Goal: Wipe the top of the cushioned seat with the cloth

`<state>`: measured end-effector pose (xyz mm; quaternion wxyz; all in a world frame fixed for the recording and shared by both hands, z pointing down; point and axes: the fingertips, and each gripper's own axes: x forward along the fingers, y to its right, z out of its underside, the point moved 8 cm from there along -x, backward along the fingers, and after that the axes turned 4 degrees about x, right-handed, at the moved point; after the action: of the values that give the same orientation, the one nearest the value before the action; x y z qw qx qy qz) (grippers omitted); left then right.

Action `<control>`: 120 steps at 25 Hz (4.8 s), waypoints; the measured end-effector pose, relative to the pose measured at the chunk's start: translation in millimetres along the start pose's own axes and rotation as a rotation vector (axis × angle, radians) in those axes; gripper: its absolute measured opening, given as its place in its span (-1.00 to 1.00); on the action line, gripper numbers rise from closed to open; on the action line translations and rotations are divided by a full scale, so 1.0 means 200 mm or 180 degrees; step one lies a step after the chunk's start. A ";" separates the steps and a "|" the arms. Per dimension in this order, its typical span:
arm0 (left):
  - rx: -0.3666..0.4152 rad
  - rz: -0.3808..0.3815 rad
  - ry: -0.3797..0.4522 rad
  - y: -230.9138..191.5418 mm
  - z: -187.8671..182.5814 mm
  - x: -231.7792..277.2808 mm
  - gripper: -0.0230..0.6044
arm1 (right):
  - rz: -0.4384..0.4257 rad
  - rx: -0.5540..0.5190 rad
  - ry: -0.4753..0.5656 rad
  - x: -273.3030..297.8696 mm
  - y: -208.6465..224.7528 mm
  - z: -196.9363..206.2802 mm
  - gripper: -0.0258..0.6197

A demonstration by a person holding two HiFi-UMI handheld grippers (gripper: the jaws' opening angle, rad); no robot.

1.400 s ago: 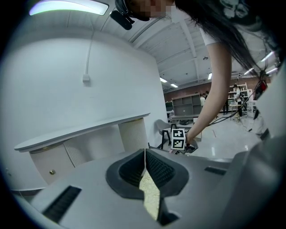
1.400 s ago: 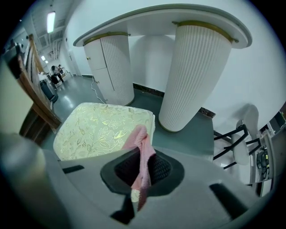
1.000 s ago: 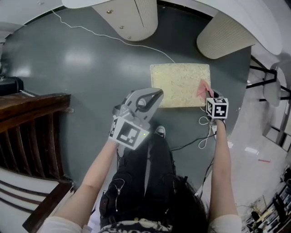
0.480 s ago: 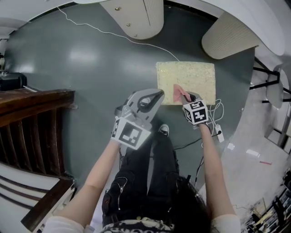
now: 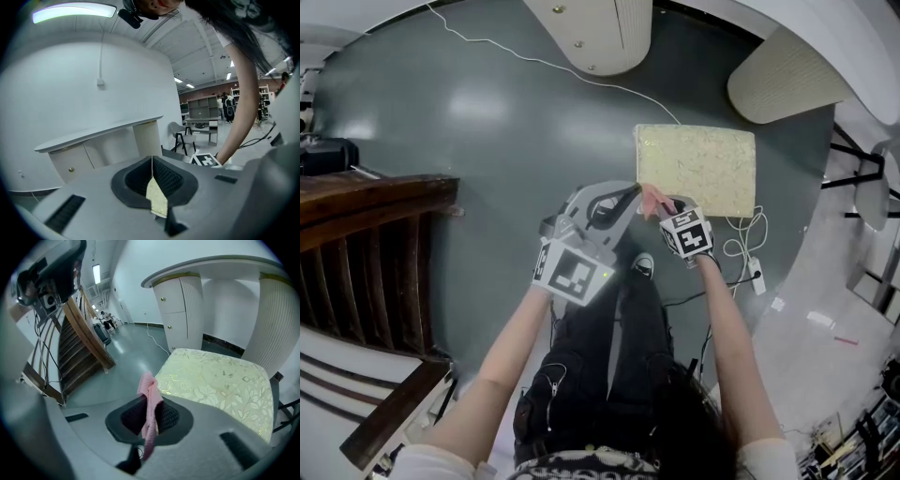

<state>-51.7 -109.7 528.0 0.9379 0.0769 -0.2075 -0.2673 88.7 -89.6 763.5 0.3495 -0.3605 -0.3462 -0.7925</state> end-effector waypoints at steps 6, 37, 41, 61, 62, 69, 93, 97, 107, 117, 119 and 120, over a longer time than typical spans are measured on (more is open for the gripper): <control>-0.0029 0.0004 -0.0024 -0.02 0.02 -0.01 -0.90 | 0.0159 0.0013 -0.0154 -0.02 0.12 0.07 -0.88; 0.0061 0.0577 0.0046 0.16 -0.09 0.35 -0.90 | 0.1556 0.1296 -0.0209 -0.71 1.06 0.62 -0.88; 0.0095 0.0633 0.0037 0.17 -0.13 0.36 -0.90 | 0.1516 0.1361 -0.0022 -0.75 1.01 0.59 -0.89; 0.0066 0.0652 0.0190 0.29 -0.69 0.10 -0.90 | 0.0986 0.1283 0.1119 -1.45 0.22 0.17 -0.88; 0.0081 0.0655 0.0190 0.30 -0.71 0.07 -0.90 | 0.0969 0.1283 0.1156 -1.49 0.18 0.15 -0.88; 0.0069 0.0430 0.0204 0.33 -0.88 -0.18 -0.90 | 0.0832 0.1127 0.1440 -1.74 -0.11 -0.02 -0.88; 0.0037 -0.0030 0.0286 0.45 -1.23 -0.68 -0.90 | 0.0716 0.0995 0.1926 -2.26 -0.63 -0.02 -0.88; 0.0158 0.0088 0.0375 0.46 -1.26 -0.70 -0.90 | 0.0731 0.0999 0.1965 -2.29 -0.67 -0.04 -0.88; 0.0258 0.0380 0.0477 0.42 -1.17 -1.04 -0.90 | 0.0788 0.1019 0.2044 -2.24 -1.07 -0.08 -0.88; 0.0250 0.0606 0.0627 0.41 -0.96 -1.39 -0.90 | 0.0868 0.1119 0.2159 -2.12 -1.59 -0.08 -0.88; 0.0251 0.0654 0.0657 0.40 -0.97 -1.45 -0.90 | 0.0915 0.1091 0.2163 -2.10 -1.67 -0.08 -0.88; 0.0255 0.0670 0.0664 0.40 -0.97 -1.48 -0.90 | 0.0936 0.1072 0.2163 -2.09 -1.71 -0.08 -0.88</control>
<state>-159.5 122.6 270.6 0.9733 0.1195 -0.1264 -0.1495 16.6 201.4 313.6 0.6077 -0.0615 -0.2806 -0.7403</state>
